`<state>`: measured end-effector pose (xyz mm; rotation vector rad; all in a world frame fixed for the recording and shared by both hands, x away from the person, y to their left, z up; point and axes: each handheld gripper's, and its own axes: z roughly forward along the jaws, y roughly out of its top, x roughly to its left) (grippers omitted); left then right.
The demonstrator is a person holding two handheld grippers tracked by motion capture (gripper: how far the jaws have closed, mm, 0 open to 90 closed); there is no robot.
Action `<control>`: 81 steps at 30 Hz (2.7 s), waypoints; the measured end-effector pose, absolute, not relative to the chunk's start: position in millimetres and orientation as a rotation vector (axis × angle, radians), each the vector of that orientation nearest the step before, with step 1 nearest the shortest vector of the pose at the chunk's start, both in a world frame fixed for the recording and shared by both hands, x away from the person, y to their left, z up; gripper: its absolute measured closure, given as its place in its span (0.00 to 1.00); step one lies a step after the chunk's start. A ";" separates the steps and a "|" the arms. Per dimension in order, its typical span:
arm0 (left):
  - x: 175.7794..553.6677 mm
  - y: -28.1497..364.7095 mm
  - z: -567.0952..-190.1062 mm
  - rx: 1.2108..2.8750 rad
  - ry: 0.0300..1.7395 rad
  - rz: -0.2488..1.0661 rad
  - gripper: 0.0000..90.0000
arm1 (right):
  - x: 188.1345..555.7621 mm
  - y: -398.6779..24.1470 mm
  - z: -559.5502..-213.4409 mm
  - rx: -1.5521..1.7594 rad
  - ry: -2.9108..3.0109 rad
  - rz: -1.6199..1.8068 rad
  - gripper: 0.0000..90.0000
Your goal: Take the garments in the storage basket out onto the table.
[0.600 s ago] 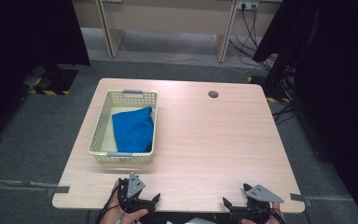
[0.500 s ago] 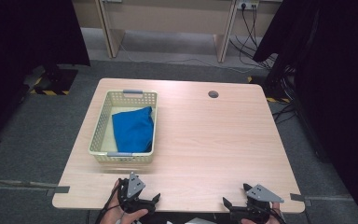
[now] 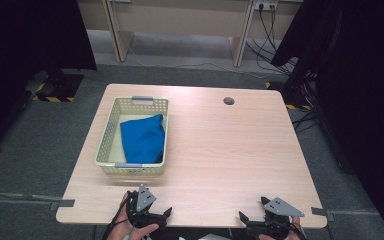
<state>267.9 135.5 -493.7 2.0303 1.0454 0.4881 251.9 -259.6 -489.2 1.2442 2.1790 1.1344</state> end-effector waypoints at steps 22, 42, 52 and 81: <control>265.6 137.4 -485.7 2.021 1.015 0.456 0.03 | 250.2 -257.2 -488.4 1.229 2.182 1.129 0.06; 266.2 145.3 -461.9 1.990 0.996 0.466 0.04 | 250.1 -256.7 -488.5 1.224 2.185 1.127 0.06; 267.4 146.7 -447.7 1.985 0.993 0.448 0.05 | 250.2 -256.5 -488.9 1.228 2.186 1.129 0.06; 311.1 159.6 -385.7 1.908 1.000 0.510 0.05 | 250.2 -256.3 -489.2 1.230 2.188 1.134 0.06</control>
